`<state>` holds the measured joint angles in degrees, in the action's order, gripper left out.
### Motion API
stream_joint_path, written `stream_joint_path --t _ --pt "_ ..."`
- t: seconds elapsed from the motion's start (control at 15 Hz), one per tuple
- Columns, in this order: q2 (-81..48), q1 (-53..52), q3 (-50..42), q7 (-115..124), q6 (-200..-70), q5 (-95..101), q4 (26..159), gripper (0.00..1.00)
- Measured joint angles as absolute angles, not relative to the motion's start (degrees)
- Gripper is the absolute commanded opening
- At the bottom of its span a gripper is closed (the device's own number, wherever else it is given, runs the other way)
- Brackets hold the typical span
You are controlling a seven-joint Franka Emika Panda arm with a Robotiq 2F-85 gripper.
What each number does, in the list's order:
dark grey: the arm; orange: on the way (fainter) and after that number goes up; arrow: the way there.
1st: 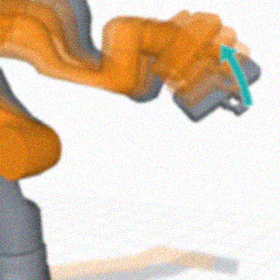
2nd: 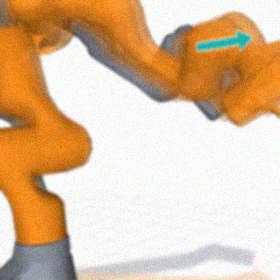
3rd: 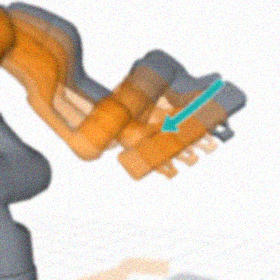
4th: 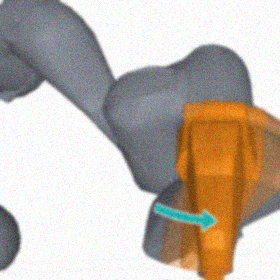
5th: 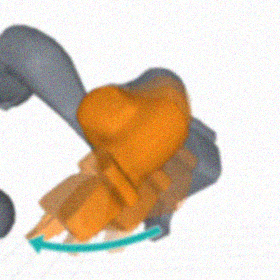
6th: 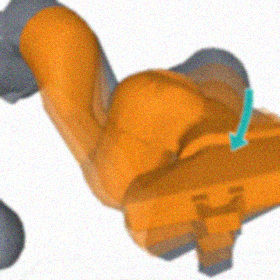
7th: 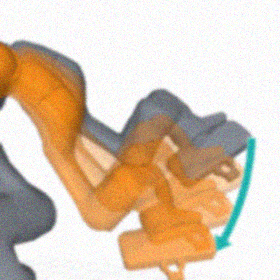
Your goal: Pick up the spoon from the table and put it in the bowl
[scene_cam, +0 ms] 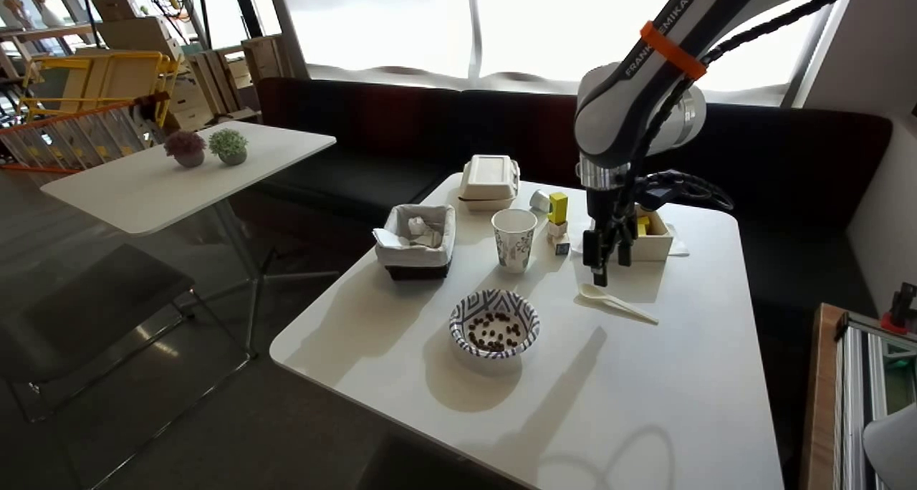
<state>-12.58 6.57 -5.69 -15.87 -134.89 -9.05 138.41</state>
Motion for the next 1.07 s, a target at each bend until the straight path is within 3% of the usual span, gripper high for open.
stream_joint_path --t 1.07 --pt "-13.19 6.75 -5.69 -15.80 -134.43 -8.11 138.41 1.00"
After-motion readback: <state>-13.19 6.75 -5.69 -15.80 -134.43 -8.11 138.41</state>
